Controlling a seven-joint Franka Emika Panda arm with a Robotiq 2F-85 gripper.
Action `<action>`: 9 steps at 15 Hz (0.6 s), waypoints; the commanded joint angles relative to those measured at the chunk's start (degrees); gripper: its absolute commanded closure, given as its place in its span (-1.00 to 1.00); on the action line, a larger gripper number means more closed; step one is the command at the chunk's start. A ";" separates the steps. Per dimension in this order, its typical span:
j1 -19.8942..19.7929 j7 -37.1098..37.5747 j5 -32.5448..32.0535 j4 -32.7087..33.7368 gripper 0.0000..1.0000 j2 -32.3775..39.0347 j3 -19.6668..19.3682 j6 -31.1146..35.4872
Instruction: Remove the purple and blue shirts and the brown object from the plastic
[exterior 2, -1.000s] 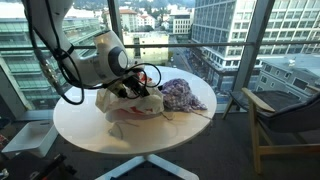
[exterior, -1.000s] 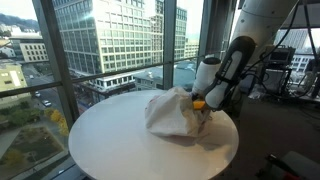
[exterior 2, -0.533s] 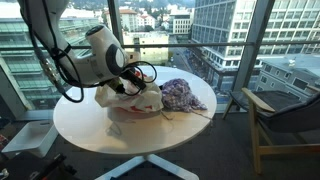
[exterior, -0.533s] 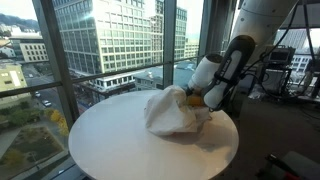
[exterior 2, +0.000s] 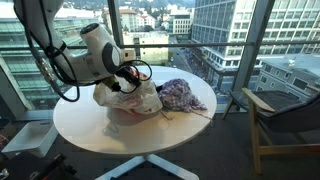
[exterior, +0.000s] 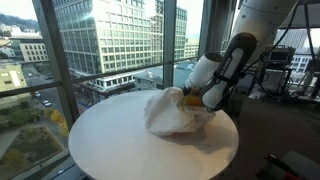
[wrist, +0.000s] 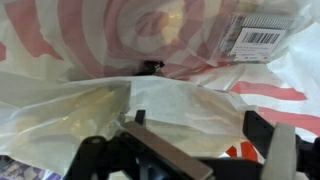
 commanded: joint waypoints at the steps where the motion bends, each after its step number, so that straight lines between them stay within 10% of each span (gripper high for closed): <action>1: 0.00 0.00 0.00 0.00 -1.00 0.03 -0.04 0.00; 9: -13.42 1.33 -1.12 -4.87 -1.00 -4.13 12.59 -2.06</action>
